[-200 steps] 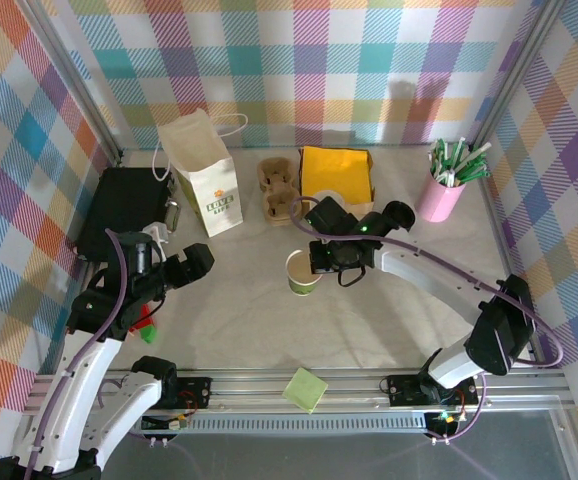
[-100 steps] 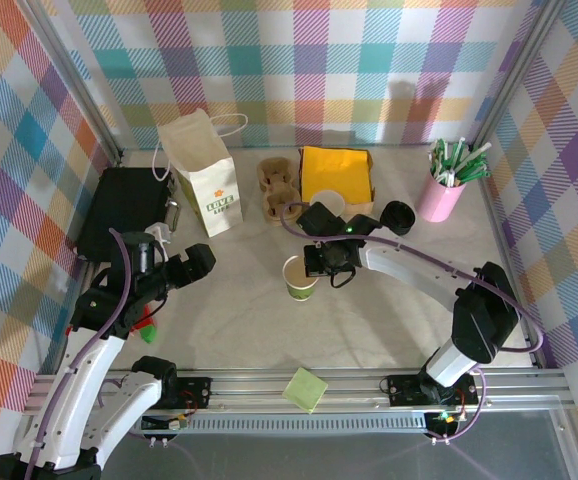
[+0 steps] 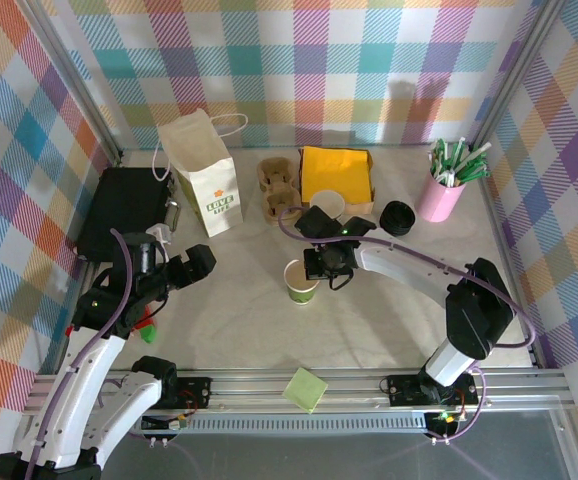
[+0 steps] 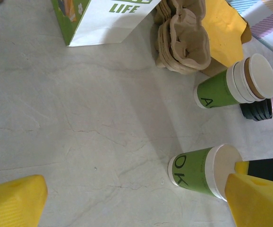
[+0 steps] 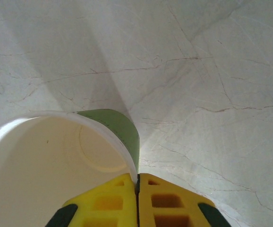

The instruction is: Pack the takeout coffee

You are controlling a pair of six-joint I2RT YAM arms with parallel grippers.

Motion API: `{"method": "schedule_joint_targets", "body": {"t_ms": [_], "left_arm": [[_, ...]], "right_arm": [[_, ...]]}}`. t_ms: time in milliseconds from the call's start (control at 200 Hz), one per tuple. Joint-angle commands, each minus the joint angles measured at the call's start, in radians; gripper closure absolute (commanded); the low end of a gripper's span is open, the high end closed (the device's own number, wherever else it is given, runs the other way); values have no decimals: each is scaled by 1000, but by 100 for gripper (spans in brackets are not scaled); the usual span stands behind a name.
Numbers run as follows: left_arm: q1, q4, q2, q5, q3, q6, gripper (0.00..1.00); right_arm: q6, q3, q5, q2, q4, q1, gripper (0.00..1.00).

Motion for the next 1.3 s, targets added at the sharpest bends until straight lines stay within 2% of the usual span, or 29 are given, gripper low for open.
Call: {"method": "schedule_joint_targets", "body": {"t_ms": [0,75,280,595,775,870,1015,1300], "left_arm": [[-11,-4,-4,-10,-1,-6,4],[-11,-9,-2,-17,-1,-7,4],[-11,-21,-1,-19,22,-1,4],[-11,-64,21,-57,62,60,4],[-11,-104,23,-78,112,120,5],[-13,-64,6,-6,94,123,10],[-23,-2,-17,75,53,101,13],[-51,38,-31,85,34,82,13]], "right_arm": [[14,-15,3,15,8,10,81],[20,-11,6,14,-3,9,72],[-9,74,36,-22,-84,13,58],[-80,229,215,-152,-219,0,47],[-117,237,203,-177,-223,-159,47],[-127,226,183,-168,-203,-263,46],[-133,206,152,-126,-139,-413,46],[-157,269,149,60,-69,-557,47]]}}
